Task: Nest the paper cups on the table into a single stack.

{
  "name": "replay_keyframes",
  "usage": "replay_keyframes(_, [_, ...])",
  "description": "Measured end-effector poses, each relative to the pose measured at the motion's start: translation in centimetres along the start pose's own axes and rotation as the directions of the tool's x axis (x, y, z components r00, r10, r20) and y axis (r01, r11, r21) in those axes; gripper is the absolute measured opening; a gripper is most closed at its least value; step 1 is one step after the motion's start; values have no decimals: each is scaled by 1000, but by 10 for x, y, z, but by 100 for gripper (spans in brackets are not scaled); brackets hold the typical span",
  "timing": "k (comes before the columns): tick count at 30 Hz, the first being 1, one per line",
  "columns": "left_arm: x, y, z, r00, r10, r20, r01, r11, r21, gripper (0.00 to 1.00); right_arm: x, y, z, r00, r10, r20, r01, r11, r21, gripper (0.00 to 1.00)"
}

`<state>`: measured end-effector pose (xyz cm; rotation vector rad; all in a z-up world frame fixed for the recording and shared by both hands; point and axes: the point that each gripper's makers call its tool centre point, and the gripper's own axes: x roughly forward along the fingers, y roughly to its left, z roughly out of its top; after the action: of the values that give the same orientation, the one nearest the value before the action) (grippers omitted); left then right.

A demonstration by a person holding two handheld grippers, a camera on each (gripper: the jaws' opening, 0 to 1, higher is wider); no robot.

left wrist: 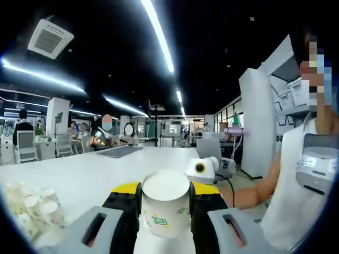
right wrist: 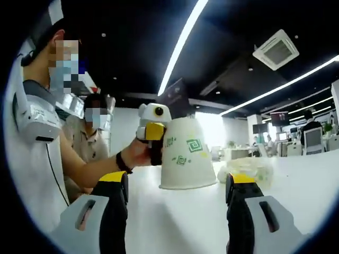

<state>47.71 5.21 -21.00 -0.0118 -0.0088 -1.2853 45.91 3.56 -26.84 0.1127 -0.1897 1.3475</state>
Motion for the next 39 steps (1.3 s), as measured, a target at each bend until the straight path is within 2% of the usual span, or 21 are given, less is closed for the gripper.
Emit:
replay_keyframes(1, [0,1,-1,1000,1,-2,-1,1000,1,38,0,0,-1,1000,8,-8,-8,1000,-2,81])
replay_keyframes(2, [-2,6,-2,1000,4,-4,-4,1000,-7,38,4,-6,-13,995,50,-88,-52,999,-13,81])
replay_keyframes(4, [-3,8,-2,1000,0,3,0,1000,-12,38,7,-12,-11,994,56,-89,-57,998,-12,81])
replay_keyframes(6, [-4,8,-2,1000,-12,16,12,1000,7,38,9,-13,-12,991,95,-98,-94,995,9,78])
replay_keyframes(7, [-5,10,-3,1000,-12,19,12,1000,16,38,11,-11,-9,987,136,-87,-132,990,54,77])
replay_keyframes(8, [-6,14,-3,1000,-5,19,5,1000,13,38,13,-12,-5,986,147,-77,-142,987,73,77])
replay_keyframes(10, [-9,17,0,999,-3,49,3,1000,-4,38,16,-13,1,985,157,-77,-153,987,54,75])
replay_keyframes(12, [-9,18,0,998,-6,55,7,1000,-16,38,18,-12,3,983,162,-83,-159,986,45,75])
replay_keyframes(13, [-10,18,2,998,-8,67,9,1000,-20,38,22,-8,6,980,172,-104,-173,985,1,75])
replay_keyframes(19, [-8,18,10,996,-17,88,18,1000,-13,38,30,-8,4,977,179,-114,-180,984,-4,72])
replay_keyframes(23, [-6,16,15,992,-35,118,37,999,-17,38,35,-21,-4,981,134,-137,-141,989,-40,69])
replay_keyframes(25, [-5,15,13,993,-37,116,39,999,-17,38,36,-20,-5,980,151,-131,-154,988,-16,68])
replay_keyframes(29, [-7,14,11,992,-38,117,41,999,-20,38,35,-18,-7,978,156,-141,-161,987,-27,57])
replay_keyframes(39, [-19,16,-1,994,-22,106,27,999,-46,38,24,-22,-2,979,142,-146,-151,987,-52,54])
